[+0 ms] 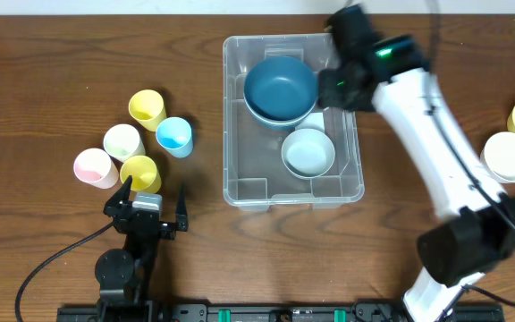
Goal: Pack container
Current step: 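Move the right gripper out to the white bowl on the right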
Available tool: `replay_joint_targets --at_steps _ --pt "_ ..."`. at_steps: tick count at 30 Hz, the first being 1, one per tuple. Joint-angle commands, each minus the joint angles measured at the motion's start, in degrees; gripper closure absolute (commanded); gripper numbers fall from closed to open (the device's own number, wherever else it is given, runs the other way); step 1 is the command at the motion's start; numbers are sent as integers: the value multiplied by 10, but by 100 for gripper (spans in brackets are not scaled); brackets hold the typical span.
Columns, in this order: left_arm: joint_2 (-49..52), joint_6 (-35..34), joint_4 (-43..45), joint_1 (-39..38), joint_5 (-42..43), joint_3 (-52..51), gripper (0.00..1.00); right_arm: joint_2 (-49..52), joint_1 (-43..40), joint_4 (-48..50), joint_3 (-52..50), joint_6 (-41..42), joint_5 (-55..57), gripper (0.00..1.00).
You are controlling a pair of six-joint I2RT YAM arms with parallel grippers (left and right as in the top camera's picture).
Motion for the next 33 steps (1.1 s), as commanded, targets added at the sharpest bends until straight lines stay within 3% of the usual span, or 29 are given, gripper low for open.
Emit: replay_joint_targets --at_steps 1,6,11,15,19,21,33 --pt "-3 5 -17 3 8 -11 2 -43 -69 -39 31 34 29 16" --pt "-3 5 -17 3 8 -11 2 -57 -186 -116 29 51 26 13" --pt "-3 5 -17 3 8 -11 2 -56 -276 -123 -18 51 31 11" --pt "-3 5 -17 3 8 -11 2 -56 -349 -88 -74 57 30 10" --pt "-3 5 -17 3 8 -11 2 -56 -409 -33 -131 51 13 1" --pt "-3 5 -17 3 8 -11 2 -56 -430 3 -161 26 -1 1" --pt "-3 5 -17 3 8 -11 2 -54 -449 190 -300 1 -7 1"
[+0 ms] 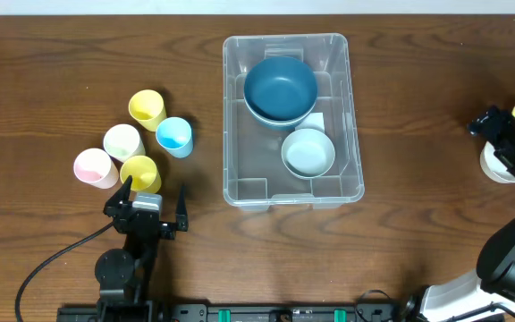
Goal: Pack container
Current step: 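Move the right gripper out to the white bowl on the right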
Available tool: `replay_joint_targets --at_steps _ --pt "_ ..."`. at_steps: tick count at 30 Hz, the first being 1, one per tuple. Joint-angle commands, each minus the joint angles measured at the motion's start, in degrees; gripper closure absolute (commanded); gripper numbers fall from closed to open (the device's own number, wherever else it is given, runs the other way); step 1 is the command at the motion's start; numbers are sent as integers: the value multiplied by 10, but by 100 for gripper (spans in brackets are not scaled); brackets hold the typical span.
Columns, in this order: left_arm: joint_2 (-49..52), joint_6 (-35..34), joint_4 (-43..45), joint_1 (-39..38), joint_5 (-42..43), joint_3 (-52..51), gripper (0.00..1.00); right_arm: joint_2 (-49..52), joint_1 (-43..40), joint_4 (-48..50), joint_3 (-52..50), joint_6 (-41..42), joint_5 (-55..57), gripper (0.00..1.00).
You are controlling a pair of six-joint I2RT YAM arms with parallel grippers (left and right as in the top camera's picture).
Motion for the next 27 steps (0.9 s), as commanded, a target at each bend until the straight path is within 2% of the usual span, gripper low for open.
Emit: replay_joint_targets --at_steps 1,4,9,19,27 --pt "-3 5 -17 3 8 -11 2 1 -3 37 -25 -9 3 1" --pt "-3 5 -17 3 8 -11 2 1 -4 63 -33 -10 22 1" --pt "-3 5 -17 3 8 -11 2 7 -5 99 -33 -79 23 1" --pt "-3 5 -17 3 8 -11 2 85 -12 114 -33 -86 28 1" --pt "-3 5 -17 3 8 -11 2 95 -26 137 -33 -125 19 1"
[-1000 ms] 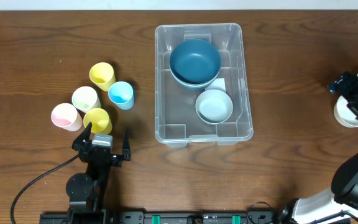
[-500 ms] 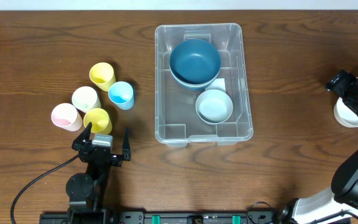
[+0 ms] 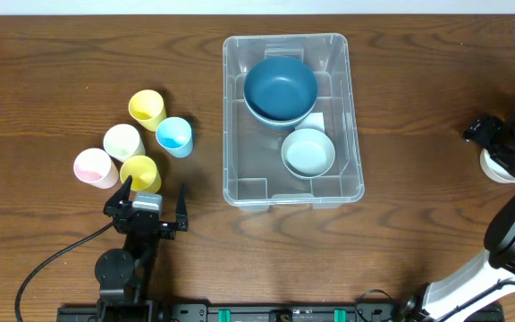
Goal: Pack container
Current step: 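Move the right gripper out to the white bowl on the right, then grasp the rim of the white bowl with the right gripper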
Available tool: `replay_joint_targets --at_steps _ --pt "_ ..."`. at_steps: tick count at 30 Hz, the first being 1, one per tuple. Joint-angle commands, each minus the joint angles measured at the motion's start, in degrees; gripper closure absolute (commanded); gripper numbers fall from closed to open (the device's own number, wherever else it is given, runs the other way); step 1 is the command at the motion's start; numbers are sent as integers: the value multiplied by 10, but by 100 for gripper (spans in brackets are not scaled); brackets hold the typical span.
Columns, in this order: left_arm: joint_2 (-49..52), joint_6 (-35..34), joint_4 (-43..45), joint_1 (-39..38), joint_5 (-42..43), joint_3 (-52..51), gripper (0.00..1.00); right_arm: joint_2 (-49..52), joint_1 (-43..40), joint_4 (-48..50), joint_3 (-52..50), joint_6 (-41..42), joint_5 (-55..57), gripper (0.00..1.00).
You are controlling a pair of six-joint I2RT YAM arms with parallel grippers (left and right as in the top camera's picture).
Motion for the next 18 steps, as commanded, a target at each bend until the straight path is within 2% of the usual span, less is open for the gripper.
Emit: replay_joint_targets --at_steps 1,15,18 --pt "-3 5 -17 3 8 -11 2 9 -6 5 1 -34 -4 1" --pt "-3 5 -17 3 8 -11 2 59 -5 23 1 -38 -16 3" --pt "-3 5 -17 3 8 -11 2 59 -5 25 1 -38 -16 11"
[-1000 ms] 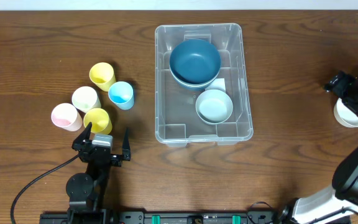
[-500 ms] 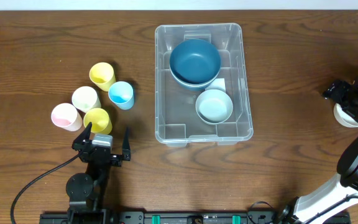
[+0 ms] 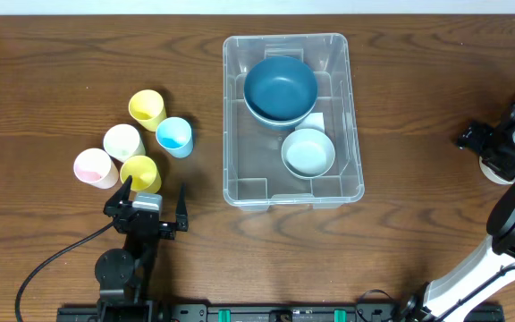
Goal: Pack container
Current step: 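Grasp the rim of the white bowl with the right gripper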
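A clear plastic container (image 3: 232, 116) stands mid-table with a dark blue bowl (image 3: 280, 86) at its back and a pale blue bowl (image 3: 308, 152) toward its front. My right gripper (image 3: 483, 148) is at the table's right edge, right over a white bowl (image 3: 493, 171) that shows only as a sliver under it. Its jaws cannot be made out. My left gripper (image 3: 155, 200) rests open at the front left, holding nothing, just in front of a yellow cup (image 3: 140, 171).
Several cups cluster left of the container: a yellow one (image 3: 147, 106), a blue one (image 3: 174, 136), a white one (image 3: 122, 141) and a pink one (image 3: 94, 167). The right arm runs along the right edge.
My right gripper has shifted slightly left over the white bowl at the right edge. The left arm, cups and container contents are unchanged.
My right gripper first reached over the container's back right corner beside the dark blue bowl, with a white and a yellow bowl on the table at the right. Then it was at the right edge over the white bowl, where it has stayed, edging left.
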Available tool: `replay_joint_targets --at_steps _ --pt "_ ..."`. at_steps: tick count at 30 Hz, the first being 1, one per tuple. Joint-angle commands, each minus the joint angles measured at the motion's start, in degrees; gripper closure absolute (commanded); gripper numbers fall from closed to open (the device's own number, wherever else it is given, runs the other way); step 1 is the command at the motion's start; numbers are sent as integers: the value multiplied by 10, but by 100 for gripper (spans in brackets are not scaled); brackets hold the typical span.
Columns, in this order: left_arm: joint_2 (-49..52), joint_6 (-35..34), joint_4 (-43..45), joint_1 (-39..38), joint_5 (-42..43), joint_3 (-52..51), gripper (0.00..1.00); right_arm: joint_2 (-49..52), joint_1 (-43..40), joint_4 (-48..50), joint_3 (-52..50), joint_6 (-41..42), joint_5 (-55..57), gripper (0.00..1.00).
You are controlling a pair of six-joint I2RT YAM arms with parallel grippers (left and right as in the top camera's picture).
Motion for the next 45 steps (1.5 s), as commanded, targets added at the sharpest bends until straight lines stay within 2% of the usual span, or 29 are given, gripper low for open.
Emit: replay_joint_targets --at_steps 1,2,4,8,11,16,21,23,26,28,37,45 --pt "-3 5 -17 3 8 -11 2 1 -2 3 2 -5 -1 22" --pt "-3 5 -17 3 8 -11 2 1 -2 3 2 -4 -1 34" --pt "-3 5 -17 3 8 -11 2 1 -2 3 2 -4 -1 47" --pt "-3 5 -17 3 8 -11 2 0 -2 -2 9 6 -5 53" --pt "-3 5 -17 3 8 -11 2 0 -2 -12 23 9 -19 65" --pt "-3 5 -17 3 8 -11 2 0 -2 -44 63 13 -42 75" --pt "-3 5 -17 3 8 -11 2 0 2 -78 111 13 -75 96" --pt "-3 5 -17 3 8 -11 2 0 5 -87 121 13 -76 96" --pt "-3 5 -17 3 8 -11 2 1 6 -90 117 13 -56 81" --pt "-3 5 -17 3 8 -11 2 1 6 -89 109 13 -35 76" --pt "-3 5 -17 3 8 -11 2 6 5 -90 99 13 -19 69" --pt "-3 5 -17 3 8 -11 2 45 5 -94 98 13 -20 74"
